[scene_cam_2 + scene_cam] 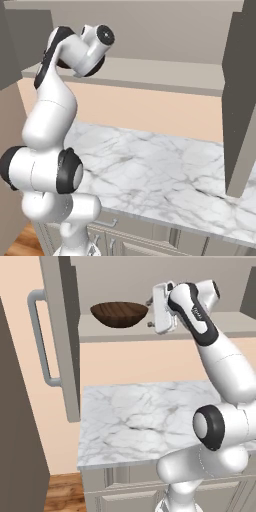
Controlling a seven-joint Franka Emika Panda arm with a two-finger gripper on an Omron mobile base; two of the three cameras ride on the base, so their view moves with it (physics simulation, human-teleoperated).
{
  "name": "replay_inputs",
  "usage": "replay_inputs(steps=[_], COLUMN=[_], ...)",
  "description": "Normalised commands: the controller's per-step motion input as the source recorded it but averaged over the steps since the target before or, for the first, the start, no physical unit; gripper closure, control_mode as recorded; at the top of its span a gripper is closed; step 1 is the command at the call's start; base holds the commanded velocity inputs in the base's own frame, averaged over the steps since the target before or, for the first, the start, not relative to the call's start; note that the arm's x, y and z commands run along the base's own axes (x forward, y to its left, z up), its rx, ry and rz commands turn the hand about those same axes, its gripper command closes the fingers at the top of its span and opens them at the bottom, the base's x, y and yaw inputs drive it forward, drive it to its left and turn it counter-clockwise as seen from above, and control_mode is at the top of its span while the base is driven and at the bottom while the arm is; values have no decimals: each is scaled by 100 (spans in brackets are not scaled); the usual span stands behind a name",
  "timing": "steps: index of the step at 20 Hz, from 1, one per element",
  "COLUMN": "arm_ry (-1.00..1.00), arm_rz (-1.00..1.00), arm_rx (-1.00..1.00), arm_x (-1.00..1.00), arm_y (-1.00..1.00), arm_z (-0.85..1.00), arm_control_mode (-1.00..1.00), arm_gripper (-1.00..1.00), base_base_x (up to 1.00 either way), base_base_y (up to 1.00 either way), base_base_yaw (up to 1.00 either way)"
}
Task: Pick up the bowls from the cabinet and place each bowl in front of a stool on the dining counter.
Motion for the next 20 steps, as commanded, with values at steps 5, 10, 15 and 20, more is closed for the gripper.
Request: replay_inputs(steps=[5,10,15,20], arm_ry=[0,0,2,4], arm_rz=[0,0,-2,-3], arm_rx=[-6,-7,-7,-8], arm_x=[12,23,36,28], arm_y=[16,2,3,13], arm_z=[-6,-6,-1,0], arm_control_mode=[-100,-100,-100,-100], arm_gripper=[-100,-100,-100,-100], base_base_x=[0,0,0,0], base_base_y=[0,0,0,0], base_base_yaw=[0,0,0,0])
